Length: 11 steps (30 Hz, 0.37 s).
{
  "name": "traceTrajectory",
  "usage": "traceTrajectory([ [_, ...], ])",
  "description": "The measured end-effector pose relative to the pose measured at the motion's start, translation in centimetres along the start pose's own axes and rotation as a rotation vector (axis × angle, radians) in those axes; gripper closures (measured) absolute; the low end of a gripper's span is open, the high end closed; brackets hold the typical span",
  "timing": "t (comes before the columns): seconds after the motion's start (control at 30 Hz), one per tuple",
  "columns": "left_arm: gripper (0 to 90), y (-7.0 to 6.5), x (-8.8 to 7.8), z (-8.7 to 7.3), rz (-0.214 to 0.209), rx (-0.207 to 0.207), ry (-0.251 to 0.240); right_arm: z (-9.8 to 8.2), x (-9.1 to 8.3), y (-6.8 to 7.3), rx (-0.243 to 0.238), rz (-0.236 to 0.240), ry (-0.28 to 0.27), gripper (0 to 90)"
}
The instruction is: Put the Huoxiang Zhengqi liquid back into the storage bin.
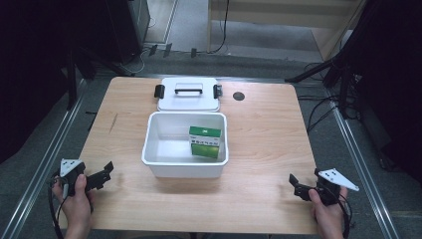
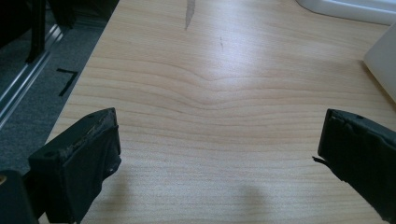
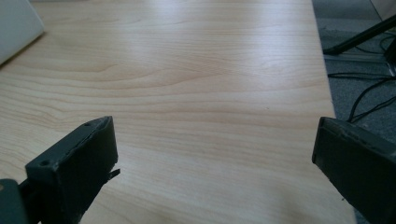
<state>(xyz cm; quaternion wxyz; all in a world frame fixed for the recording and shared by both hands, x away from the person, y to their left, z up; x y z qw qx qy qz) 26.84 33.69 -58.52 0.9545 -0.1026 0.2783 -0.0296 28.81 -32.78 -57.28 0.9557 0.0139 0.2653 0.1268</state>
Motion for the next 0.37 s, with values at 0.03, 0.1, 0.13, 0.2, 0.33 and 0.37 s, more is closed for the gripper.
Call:
traceTrajectory([
  [0.03, 0.0, -0.02, 0.0, -0.01, 0.002, 0.003, 0.002, -0.05, -0.28, -0.22, 0.018, 0.007, -0.011, 0.2],
  [0.1, 0.0, -0.03, 0.0, -0.02, 0.003, 0.005, 0.006, -0.2, -0.74, -0.61, 0.044, 0.014, -0.03, 0.2],
  [0.13, 0.0, -0.03, 0.01, -0.02, 0.003, 0.005, 0.006, -0.28, -0.9, -0.67, 0.056, 0.021, -0.036, 0.2],
  [0.2, 0.0, -0.04, 0.06, -0.02, 0.005, 0.006, 0.004, -0.41, -1.02, -0.61, 0.074, 0.05, -0.039, 0.2],
  [0.33, 0.0, -0.15, 0.14, -0.03, 0.01, 0.02, 0.011, -0.48, -0.95, -0.52, 0.074, 0.069, -0.037, 0.2],
  [0.37, 0.0, -0.17, 0.13, -0.03, 0.01, 0.022, 0.012, -0.49, -0.92, -0.45, 0.069, 0.07, -0.039, 0.2],
])
Point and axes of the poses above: each handheld gripper's, and its own axes: x roughly forward along the jaws, z roughly out of its top, y roughly to its left, the point moved 6 cm from there along x, roughly forward along the jaws, and after that the axes turned 3 degrees about -z, right-handed, at the moved point
